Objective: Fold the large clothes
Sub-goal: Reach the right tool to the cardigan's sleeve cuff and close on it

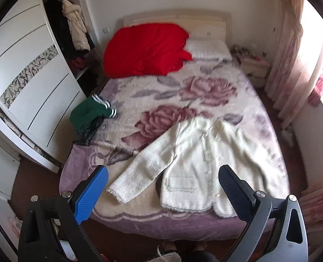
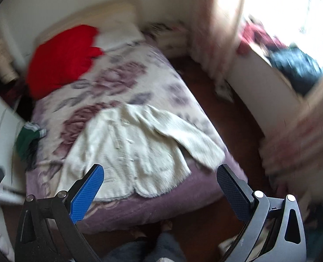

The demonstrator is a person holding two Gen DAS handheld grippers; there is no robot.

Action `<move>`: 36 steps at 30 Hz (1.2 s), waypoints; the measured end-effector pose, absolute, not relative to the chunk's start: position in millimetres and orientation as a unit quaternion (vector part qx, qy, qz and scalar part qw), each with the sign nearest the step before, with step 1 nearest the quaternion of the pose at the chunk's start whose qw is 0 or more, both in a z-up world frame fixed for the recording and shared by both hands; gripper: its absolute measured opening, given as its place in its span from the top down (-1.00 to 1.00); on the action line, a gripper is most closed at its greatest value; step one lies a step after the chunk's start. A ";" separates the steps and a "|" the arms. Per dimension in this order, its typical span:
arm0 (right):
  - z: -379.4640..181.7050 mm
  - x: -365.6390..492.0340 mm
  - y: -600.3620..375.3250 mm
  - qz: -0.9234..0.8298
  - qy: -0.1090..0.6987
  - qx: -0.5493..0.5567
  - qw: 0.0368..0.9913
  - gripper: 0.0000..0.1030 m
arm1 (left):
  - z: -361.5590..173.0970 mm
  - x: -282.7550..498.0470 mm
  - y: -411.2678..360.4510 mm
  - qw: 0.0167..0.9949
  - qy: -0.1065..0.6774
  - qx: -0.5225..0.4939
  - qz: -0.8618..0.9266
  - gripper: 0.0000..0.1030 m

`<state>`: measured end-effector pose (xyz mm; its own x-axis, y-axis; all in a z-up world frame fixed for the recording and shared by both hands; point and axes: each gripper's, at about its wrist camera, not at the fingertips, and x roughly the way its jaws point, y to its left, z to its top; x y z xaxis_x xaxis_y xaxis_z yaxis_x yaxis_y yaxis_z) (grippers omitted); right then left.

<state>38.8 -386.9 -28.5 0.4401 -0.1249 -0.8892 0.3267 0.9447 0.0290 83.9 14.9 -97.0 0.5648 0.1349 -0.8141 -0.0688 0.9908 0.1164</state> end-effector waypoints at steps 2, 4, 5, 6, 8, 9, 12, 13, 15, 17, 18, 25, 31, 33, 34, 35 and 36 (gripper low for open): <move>-75.6 42.6 -416.5 -0.178 0.521 0.126 0.825 -0.93 | -133.8 96.5 13.6 0.873 0.483 0.050 0.054 -1.00; -119.5 45.3 -448.6 -0.214 0.529 0.159 0.805 -0.69 | -163.4 109.3 8.7 0.862 0.500 0.063 0.059 -1.00; -147.0 42.9 -468.8 -0.232 0.534 0.181 0.793 -0.55 | -181.2 117.0 4.4 0.856 0.509 0.068 0.059 -1.00; -173.0 42.5 -488.5 -0.249 0.542 0.205 0.776 -0.52 | -193.8 120.7 2.7 0.851 0.517 0.072 0.060 -1.00; -227.1 34.1 -530.6 -0.268 0.552 0.265 0.744 -0.52 | -227.5 129.9 -6.4 0.837 0.539 0.076 0.062 -1.00; -259.7 28.7 -553.9 -0.283 0.555 0.301 0.722 -0.52 | -245.0 134.5 -11.3 0.827 0.554 0.076 0.064 -1.00; -356.9 4.5 -616.4 -0.301 0.537 0.415 0.670 -0.53 | -286.5 142.5 -24.1 0.803 0.587 0.076 0.064 -1.00; -382.0 -0.6 -629.0 -0.303 0.531 0.443 0.656 -0.53 | -303.3 146.2 -29.5 0.796 0.597 0.080 0.065 -1.00; -456.3 -8.7 -659.6 -0.302 0.511 0.510 0.623 -0.54 | -338.5 154.3 -41.9 0.781 0.614 0.094 0.071 -1.00; -516.5 -9.2 -678.3 -0.292 0.487 0.562 0.602 -0.54 | -371.4 161.5 -53.9 0.767 0.629 0.101 0.079 -1.00; -544.8 -7.9 -687.1 -0.290 0.473 0.586 0.591 -0.54 | -388.3 164.6 -59.3 0.759 0.637 0.103 0.086 -1.00; -658.8 -1.0 -706.7 -0.312 0.322 0.714 0.538 -0.31 | -463.1 195.4 -111.4 0.725 0.674 0.105 0.092 -1.00; -607.5 10.4 -716.0 -0.312 0.305 0.643 0.630 0.83 | -464.2 216.6 -175.9 0.747 0.655 0.109 0.032 -1.00; -585.2 7.5 -725.7 -0.319 0.289 0.610 0.666 0.84 | -465.7 220.1 -195.3 0.755 0.647 0.109 0.014 -1.00; -584.1 10.5 -732.2 -0.314 0.298 0.596 0.676 0.84 | -469.0 220.4 -202.8 0.756 0.645 0.108 0.009 -1.00; -590.1 16.8 -737.3 -0.303 0.322 0.591 0.675 0.84 | -472.2 219.7 -206.8 0.755 0.647 0.108 0.007 -1.00; -603.7 17.1 -738.1 -0.297 0.340 0.599 0.661 0.74 | -476.2 221.4 -210.9 0.751 0.651 0.108 0.007 -1.00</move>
<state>17.1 -738.1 -603.7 0.5923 0.0140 -0.8056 0.8003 0.1053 0.5903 221.4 -210.9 -476.2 0.1521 0.1514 -0.9767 0.1302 0.9765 0.1717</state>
